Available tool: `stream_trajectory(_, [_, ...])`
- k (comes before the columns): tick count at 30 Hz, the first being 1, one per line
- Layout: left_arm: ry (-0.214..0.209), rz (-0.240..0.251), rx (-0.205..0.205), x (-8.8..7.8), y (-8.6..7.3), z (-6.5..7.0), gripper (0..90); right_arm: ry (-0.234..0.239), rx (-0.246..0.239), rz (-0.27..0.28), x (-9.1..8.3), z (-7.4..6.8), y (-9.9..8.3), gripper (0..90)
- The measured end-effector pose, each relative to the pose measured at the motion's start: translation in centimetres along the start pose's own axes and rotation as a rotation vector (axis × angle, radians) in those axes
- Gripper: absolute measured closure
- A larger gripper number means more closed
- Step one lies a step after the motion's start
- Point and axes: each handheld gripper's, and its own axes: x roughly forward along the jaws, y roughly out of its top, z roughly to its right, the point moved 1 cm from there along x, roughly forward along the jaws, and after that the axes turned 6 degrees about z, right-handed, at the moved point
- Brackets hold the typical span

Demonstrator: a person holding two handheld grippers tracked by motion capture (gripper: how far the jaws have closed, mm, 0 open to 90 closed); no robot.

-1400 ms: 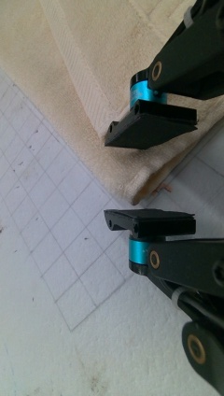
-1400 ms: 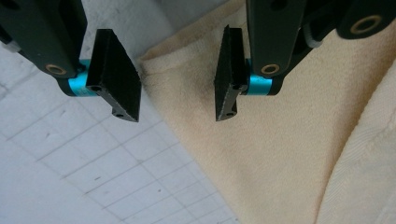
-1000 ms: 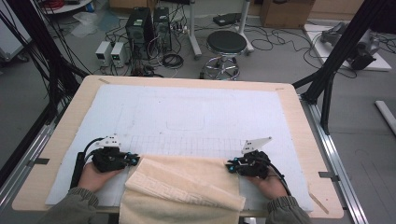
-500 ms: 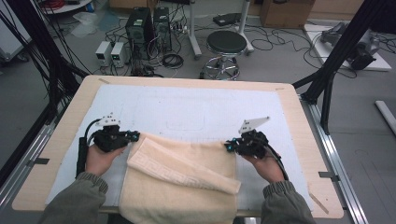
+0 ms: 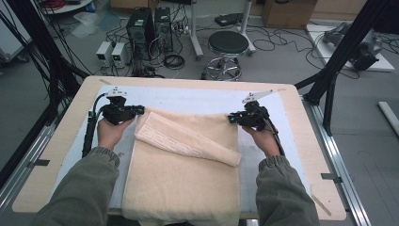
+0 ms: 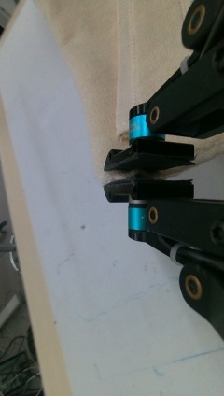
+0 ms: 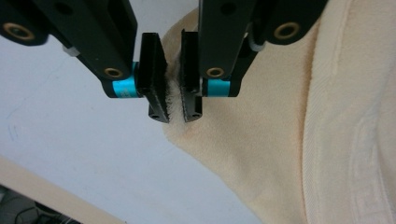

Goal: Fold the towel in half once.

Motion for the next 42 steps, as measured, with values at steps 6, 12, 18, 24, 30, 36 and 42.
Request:
stream_trajectory(6, [-0.003, -0.059, -0.021, 0.4, -1.5, -0.7, 66.3, 0.021, 0.05, -0.015, 0.7, 0.1, -1.8, 61.4])
stream_trajectory(12, [-0.111, -0.037, -0.015, -0.1, -2.6, 0.3, 61.5, 0.092, 0.054, 0.003, -1.0, -1.6, -3.8, 56.2])
stream_trajectory(18, [-0.171, -0.103, -0.009, 0.3, -5.1, 1.5, 59.0, 0.161, 0.039, -0.021, -2.4, -4.0, -3.5, 51.5])
stream_trajectory(24, [-0.187, -0.129, 0.012, 0.4, -5.3, 2.1, 57.5, 0.181, 0.0, 0.013, -2.9, -6.3, -4.9, 50.6])
stream_trajectory(30, [-0.166, -0.135, 0.009, 0.5, -6.3, 2.1, 59.7, 0.185, 0.006, 0.005, -3.3, -7.2, -6.8, 48.2])
stream_trajectory(36, [-0.163, -0.119, 0.054, 0.2, -6.5, 2.9, 78.2, 0.2, 0.011, -0.036, -2.5, -7.6, -8.1, 57.0])
stream_trajectory(42, [-0.178, -0.107, 0.074, -0.7, -6.3, 3.5, 82.5, 0.242, -0.008, -0.052, -2.3, -8.2, -8.4, 82.4])
